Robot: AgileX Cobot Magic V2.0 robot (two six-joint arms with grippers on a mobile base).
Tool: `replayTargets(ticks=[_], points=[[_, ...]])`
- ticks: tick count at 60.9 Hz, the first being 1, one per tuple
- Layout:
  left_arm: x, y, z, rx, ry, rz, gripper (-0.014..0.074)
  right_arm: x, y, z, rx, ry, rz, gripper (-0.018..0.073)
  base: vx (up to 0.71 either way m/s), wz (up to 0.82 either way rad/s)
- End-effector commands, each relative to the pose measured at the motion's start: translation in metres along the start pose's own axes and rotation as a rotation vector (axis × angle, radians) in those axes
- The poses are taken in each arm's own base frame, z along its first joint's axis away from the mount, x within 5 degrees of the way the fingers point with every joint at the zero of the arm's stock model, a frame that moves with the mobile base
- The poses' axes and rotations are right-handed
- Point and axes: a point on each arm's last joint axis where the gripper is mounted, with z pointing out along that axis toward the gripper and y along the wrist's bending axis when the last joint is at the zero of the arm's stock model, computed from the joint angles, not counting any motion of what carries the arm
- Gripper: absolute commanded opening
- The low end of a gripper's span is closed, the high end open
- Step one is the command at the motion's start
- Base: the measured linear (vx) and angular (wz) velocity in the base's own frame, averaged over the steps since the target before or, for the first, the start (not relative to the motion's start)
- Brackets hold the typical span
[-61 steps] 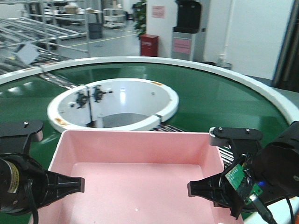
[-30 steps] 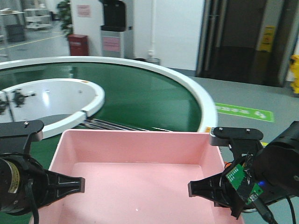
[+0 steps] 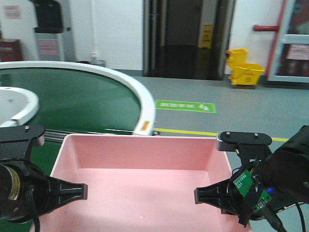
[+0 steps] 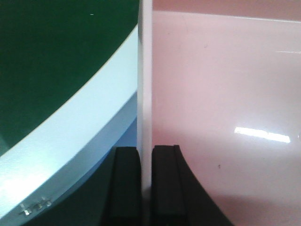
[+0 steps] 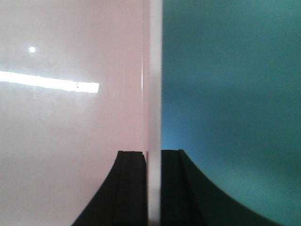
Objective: Grab pink bin and stack on right shelf
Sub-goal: 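Hold the pink bin with both grippers while turning away from the conveyor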
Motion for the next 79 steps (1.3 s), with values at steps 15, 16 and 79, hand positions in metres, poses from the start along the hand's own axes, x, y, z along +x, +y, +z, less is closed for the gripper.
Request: replayTargets(ticks=[15, 16, 79], points=[[-0.0118, 0.0017, -0.0167, 0.025, -0.107, 0.008, 0.0111, -0.0112, -0.0064, -0.0178, 0.022, -0.106, -0.036, -0.0003, -0.11, -0.62], [-0.0118, 0.0017, -0.0167, 0.025, -0.107, 0.008, 0.0111, -0.0112, -0.0064, -0.0178, 0.022, -0.106, -0.036, -0.0003, -0.11, -0.64], [-0.0119, 0.0018, -0.0169, 0.026, -0.107, 0.007, 0.0111, -0.0111, -0.0064, -0.0178, 0.022, -0.106, -0.04, -0.0003, -0.05, -0.46]])
